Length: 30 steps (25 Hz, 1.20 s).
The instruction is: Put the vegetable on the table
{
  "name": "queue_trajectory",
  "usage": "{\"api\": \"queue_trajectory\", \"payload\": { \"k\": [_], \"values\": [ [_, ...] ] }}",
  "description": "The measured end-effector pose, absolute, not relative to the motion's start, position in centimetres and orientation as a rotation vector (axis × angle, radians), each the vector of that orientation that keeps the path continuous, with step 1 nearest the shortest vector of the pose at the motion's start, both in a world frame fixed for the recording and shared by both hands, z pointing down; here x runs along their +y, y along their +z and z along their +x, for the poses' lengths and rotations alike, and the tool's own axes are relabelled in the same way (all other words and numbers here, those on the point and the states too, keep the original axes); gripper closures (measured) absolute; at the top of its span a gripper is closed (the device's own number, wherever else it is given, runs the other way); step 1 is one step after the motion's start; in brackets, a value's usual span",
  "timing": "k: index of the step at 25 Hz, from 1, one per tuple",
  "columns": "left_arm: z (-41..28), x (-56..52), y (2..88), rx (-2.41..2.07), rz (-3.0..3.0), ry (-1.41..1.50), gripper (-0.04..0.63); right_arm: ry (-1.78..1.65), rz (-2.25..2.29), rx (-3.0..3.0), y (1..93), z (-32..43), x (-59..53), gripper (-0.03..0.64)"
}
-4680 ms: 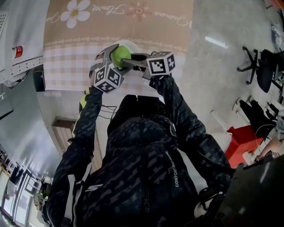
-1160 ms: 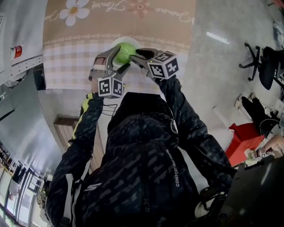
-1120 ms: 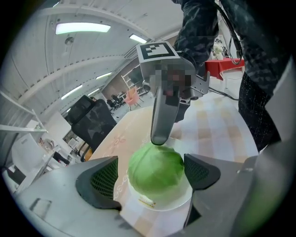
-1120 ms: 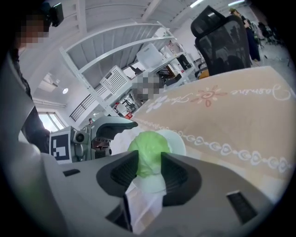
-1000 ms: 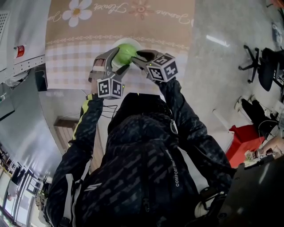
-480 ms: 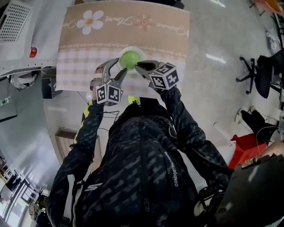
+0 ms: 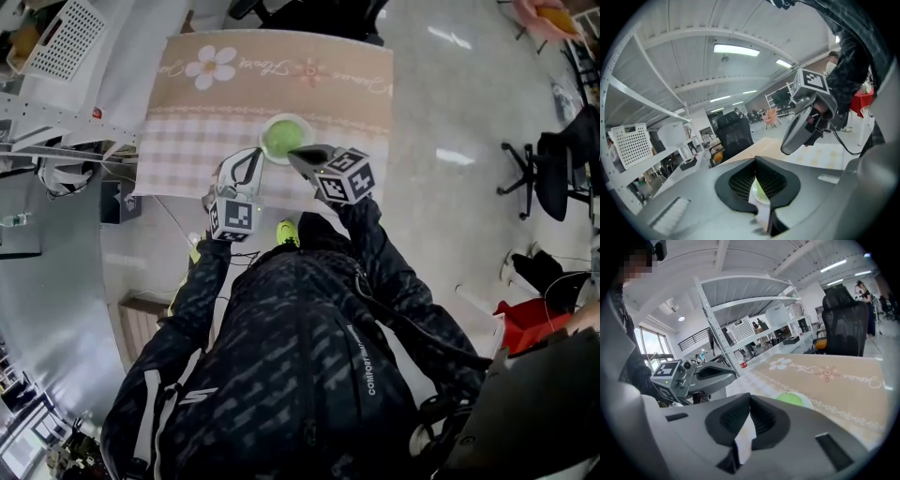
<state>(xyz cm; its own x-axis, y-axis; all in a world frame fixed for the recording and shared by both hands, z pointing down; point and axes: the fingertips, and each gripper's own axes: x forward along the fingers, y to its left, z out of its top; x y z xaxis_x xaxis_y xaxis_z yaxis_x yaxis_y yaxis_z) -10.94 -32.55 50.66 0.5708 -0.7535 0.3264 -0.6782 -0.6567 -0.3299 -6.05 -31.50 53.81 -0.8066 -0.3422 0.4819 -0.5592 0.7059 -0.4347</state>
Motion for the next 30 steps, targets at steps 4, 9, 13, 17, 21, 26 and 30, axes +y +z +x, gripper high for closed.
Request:
{"api": "queue_trajectory", "payload": {
  "k": [4,9,13,17,21,26,30],
  "values": [
    [-12.5,-30.7,49.6,1.303,-2.683,-0.608,0.598,0.733,0.771,-2.57,52.4,-6.0,-29.7,0.615],
    [-13.1,-27.5,49.5,1.325,-2.821,-0.57,0.598,0.742,0.824,-2.587,52.0,-5.4,-27.0,0.615],
    [-12.5,-25.0,49.4,1.33,-2.919,-0.52,0.598,0.745,0.81,-2.591,51.8,-5.0,-25.0,0.615],
    [-11.7,-22.5,48.8,1.382,-3.063,-0.386,0.597,0.741,0.772,-2.627,51.4,-4.9,-23.4,0.615],
    [-10.5,-19.3,48.2,1.428,-3.046,-0.357,0.598,0.728,0.686,-2.656,51.0,-4.5,-20.7,0.615],
    [-8.1,-14.8,47.9,1.533,-3.016,-0.324,0.597,0.707,0.576,-2.698,50.3,-3.0,-16.5,0.615],
    [-5.2,-10.8,47.6,1.539,-3.024,-0.304,0.598,0.691,0.537,-2.719,49.8,-1.1,-12.8,0.615]
  ]
}}
